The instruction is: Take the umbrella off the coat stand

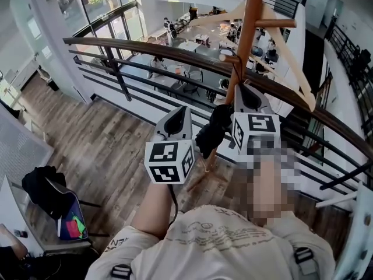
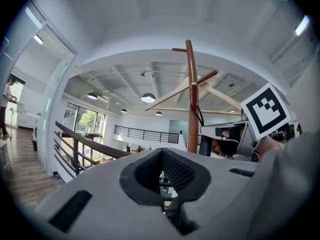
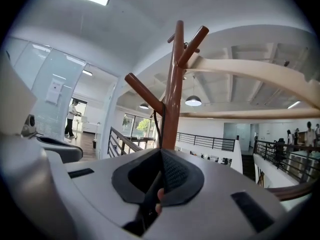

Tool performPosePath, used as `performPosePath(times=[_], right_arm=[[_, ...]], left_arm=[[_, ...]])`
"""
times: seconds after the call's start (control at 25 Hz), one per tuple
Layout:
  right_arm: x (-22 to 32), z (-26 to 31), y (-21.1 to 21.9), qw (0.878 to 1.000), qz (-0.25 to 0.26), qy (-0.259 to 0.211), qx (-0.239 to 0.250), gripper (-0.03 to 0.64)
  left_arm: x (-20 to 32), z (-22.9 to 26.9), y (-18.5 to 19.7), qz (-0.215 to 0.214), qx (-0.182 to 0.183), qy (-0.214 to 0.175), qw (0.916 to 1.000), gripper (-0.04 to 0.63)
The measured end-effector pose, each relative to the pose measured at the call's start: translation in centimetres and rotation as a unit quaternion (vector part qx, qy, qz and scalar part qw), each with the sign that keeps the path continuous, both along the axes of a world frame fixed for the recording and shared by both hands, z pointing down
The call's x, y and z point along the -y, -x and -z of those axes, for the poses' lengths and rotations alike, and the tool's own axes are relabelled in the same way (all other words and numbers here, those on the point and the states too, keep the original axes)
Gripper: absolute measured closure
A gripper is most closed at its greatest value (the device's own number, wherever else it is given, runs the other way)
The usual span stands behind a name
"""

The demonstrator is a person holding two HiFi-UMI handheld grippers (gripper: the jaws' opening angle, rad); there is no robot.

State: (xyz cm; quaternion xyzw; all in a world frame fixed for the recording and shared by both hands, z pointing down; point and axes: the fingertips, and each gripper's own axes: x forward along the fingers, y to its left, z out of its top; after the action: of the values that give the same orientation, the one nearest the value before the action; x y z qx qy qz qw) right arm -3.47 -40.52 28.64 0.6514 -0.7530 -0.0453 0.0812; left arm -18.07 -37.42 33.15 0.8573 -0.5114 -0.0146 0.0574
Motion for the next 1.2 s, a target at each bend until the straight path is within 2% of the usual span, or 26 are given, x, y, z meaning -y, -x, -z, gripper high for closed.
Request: performPosePath(times=[0.72, 0.96, 1.2], right_arm=[[-2.2, 6.4, 3.5, 0.992, 0.078, -0.082, 0.049, 0.612], [-3.2, 7.0, 5.0, 0.989, 0.107, -0.085, 0.058, 0.612], [-2.7, 4.8, 5.3, 0.988, 0.117, -0.067, 0.075, 0.612]], left_arm=[[0.8, 0.6, 2.9, 0.045, 0.001, -0.005, 0.999, 0.597], [0.3, 0.9, 3.6, 0.054, -0.001, -0.008, 0.9985, 0.597], [0.3, 0.7, 3.9, 0.063, 0.003, -0.008, 0.9979, 0.598]])
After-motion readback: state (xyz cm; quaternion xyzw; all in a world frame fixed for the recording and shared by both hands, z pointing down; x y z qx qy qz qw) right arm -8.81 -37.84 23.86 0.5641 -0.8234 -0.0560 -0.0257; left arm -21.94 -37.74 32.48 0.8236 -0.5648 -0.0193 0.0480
